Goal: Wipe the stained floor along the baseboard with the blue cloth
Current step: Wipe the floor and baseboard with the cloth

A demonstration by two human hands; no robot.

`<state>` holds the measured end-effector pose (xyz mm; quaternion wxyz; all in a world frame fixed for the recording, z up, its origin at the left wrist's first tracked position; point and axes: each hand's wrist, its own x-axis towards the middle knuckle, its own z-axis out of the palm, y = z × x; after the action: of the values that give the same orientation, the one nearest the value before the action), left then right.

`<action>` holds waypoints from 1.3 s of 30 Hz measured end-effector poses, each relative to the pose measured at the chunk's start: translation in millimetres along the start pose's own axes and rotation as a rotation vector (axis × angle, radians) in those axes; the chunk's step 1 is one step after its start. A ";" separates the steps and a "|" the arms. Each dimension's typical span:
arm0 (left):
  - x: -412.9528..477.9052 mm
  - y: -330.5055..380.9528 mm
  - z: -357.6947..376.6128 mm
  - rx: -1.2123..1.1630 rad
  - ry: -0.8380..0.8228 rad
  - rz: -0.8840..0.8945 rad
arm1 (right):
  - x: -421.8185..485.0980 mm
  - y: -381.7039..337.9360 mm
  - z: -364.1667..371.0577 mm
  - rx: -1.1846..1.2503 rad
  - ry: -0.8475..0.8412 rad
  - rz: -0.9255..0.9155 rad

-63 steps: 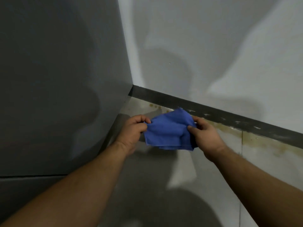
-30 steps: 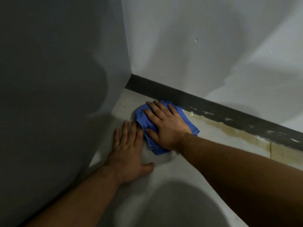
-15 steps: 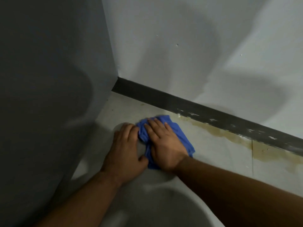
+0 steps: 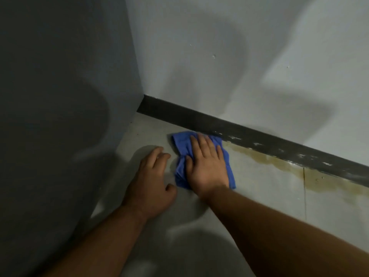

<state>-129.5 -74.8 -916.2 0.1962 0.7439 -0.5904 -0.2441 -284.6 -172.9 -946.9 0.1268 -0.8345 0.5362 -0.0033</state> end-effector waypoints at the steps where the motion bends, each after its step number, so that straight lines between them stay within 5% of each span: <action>1: 0.3 0.4 -2.1 -0.017 0.006 0.008 | -12.0 1.4 2.3 -0.017 0.004 0.023; 7: 2.9 5.2 -0.8 -0.103 0.004 0.007 | 10.7 -2.1 -3.6 -0.074 -0.181 -0.411; 10: 1.8 1.3 9.8 0.035 -0.029 0.046 | 34.0 10.4 -11.8 -0.142 -0.184 -0.489; 14: -2.1 2.2 25.1 0.315 -0.127 0.095 | 18.6 41.1 -13.3 -0.116 -0.084 -0.339; 21: -2.1 33.2 38.9 0.275 -0.187 0.207 | -38.1 59.2 -4.5 -0.082 -0.002 0.026; 29: 11.0 67.6 54.2 0.342 -0.332 -0.009 | -14.8 83.0 -24.4 -0.081 -0.134 -0.349; 36: 14.5 84.1 45.9 0.438 -0.397 -0.063 | -34.1 110.2 -28.0 -0.026 -0.062 -0.063; 39: 13.7 87.2 47.8 0.452 -0.362 0.078 | -55.0 108.2 -20.5 -0.030 -0.054 0.069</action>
<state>-223.7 -108.0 -905.8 -0.0737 0.6897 -0.6835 -0.2275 -407.6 -170.4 -943.2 0.1289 -0.8171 0.5610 0.0317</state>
